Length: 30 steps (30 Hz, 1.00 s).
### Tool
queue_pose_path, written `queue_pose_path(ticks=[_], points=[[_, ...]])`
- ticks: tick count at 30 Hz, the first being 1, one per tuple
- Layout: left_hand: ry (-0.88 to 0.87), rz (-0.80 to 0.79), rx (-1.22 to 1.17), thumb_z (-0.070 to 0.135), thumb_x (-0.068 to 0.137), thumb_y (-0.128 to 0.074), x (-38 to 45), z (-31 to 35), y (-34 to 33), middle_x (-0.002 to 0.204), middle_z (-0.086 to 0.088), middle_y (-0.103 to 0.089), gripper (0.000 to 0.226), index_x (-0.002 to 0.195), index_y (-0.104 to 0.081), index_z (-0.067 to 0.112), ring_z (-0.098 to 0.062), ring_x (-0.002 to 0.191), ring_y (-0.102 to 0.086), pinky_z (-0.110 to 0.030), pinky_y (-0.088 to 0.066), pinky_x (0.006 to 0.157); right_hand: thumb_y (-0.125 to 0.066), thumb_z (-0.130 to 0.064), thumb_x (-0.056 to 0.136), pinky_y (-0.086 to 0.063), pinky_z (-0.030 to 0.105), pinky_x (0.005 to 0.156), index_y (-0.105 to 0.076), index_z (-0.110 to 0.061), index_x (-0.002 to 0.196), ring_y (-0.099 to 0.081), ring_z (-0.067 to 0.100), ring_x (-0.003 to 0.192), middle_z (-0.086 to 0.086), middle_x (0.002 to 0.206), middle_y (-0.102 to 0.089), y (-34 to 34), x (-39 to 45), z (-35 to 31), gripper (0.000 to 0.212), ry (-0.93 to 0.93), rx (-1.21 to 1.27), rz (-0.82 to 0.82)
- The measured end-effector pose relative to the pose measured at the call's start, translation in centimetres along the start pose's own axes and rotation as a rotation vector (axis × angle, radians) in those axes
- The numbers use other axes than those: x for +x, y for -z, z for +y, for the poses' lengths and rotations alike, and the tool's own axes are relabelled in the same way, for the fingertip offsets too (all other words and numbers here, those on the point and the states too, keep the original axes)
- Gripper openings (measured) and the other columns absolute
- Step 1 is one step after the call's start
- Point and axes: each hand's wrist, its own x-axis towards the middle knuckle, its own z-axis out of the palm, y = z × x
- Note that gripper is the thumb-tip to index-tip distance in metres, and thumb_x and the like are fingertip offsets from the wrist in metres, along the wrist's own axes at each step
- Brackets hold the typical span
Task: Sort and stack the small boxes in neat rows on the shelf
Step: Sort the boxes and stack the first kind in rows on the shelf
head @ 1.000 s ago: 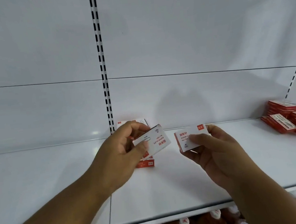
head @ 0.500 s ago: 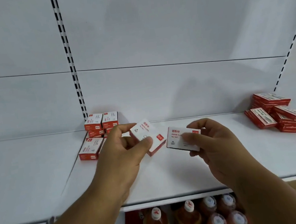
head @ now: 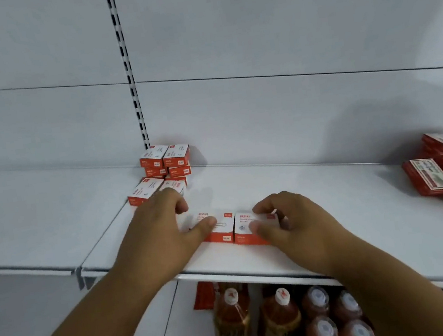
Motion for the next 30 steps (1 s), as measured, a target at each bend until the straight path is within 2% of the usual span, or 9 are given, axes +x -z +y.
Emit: queue_pose_path(ticks=[3,6,10,14,16,19,26,30], points=[[-0.098,-0.189,-0.121,0.045,0.078,-0.077,-0.1,-0.1,0.2,0.11,0.036,-0.045,0.046,0.115,-0.05,0.05,0.008,0.105,-0.047,-0.019,-0.041,0.085,-0.066,-0.051,0.083,-0.034,0.006,0.084,-0.056,-0.038,0.121,-0.045,-0.003,0.103,-0.023,0.114,-0.052,0.0,-0.2,0.6,0.041,0.127,-0.074,-0.035],[-0.206,-0.268,-0.064,0.037,0.079,-0.079,0.1,-0.5,0.3,0.113,0.035,-0.052,0.041,0.109,-0.056,0.052,0.01,0.112,-0.046,-0.016,-0.041,0.092,-0.069,-0.043,0.084,-0.026,-0.004,0.082,-0.058,-0.034,0.123,-0.044,-0.004,0.103,-0.023,0.114,-0.053,-0.3,-0.2,0.8,0.042,0.183,-0.123,0.009],[-0.231,-0.28,-0.139,0.034,0.076,-0.082,0.2,-0.9,0.3,0.11,0.028,-0.058,0.035,0.1,-0.062,0.049,0.005,0.105,-0.053,-0.012,-0.044,0.085,-0.07,-0.039,0.085,-0.03,-0.002,0.079,-0.059,-0.035,0.124,-0.045,-0.005,0.101,-0.027,0.111,-0.052,0.0,-0.5,0.6,0.041,0.174,-0.137,-0.013],[-0.273,-0.338,-0.163,0.038,0.075,-0.082,0.5,-0.3,0.1,0.108,0.025,-0.057,0.035,0.104,-0.064,0.045,0.002,0.1,-0.055,-0.017,-0.049,0.084,-0.075,-0.035,0.083,-0.038,0.005,0.079,-0.061,-0.039,0.118,-0.052,-0.006,0.099,-0.025,0.113,-0.057,1.0,-1.0,0.5,0.038,0.092,-0.114,-0.04],[-0.299,-0.348,-0.153,0.039,0.076,-0.081,0.7,0.1,-0.1,0.106,0.026,-0.056,0.034,0.105,-0.063,0.044,0.005,0.096,-0.054,-0.013,-0.048,0.08,-0.075,-0.033,0.082,-0.037,0.006,0.078,-0.061,-0.039,0.116,-0.05,-0.01,0.095,-0.026,0.109,-0.056,1.2,-1.2,0.6,0.037,0.056,-0.122,-0.027],[-0.309,-0.348,-0.173,0.038,0.078,-0.08,0.8,-0.4,-0.1,0.103,0.03,-0.054,0.034,0.107,-0.063,0.043,0.01,0.092,-0.053,-0.005,-0.043,0.071,-0.074,-0.03,0.081,-0.038,0.006,0.079,-0.061,-0.037,0.116,-0.052,-0.008,0.099,-0.023,0.111,-0.058,0.8,-1.5,0.6,0.038,0.036,-0.111,0.003],[-0.335,-0.388,-0.202,0.036,0.079,-0.079,0.9,-1.5,0.5,0.105,0.027,-0.053,0.033,0.107,-0.062,0.041,0.0,0.097,-0.055,-0.022,-0.051,0.086,-0.075,-0.034,0.081,-0.039,0.008,0.083,-0.061,-0.036,0.116,-0.053,-0.004,0.103,-0.024,0.112,-0.059,-0.5,-2.0,-0.6,0.038,0.037,-0.101,0.046],[-0.33,-0.4,-0.215,0.037,0.079,-0.08,1.1,-1.6,0.4,0.105,0.028,-0.053,0.033,0.106,-0.062,0.04,-0.002,0.099,-0.056,-0.027,-0.053,0.089,-0.075,-0.036,0.082,-0.04,0.008,0.084,-0.06,-0.037,0.118,-0.054,-0.003,0.106,-0.024,0.115,-0.058,-0.4,-2.2,-0.7,0.038,0.001,-0.084,0.025]])
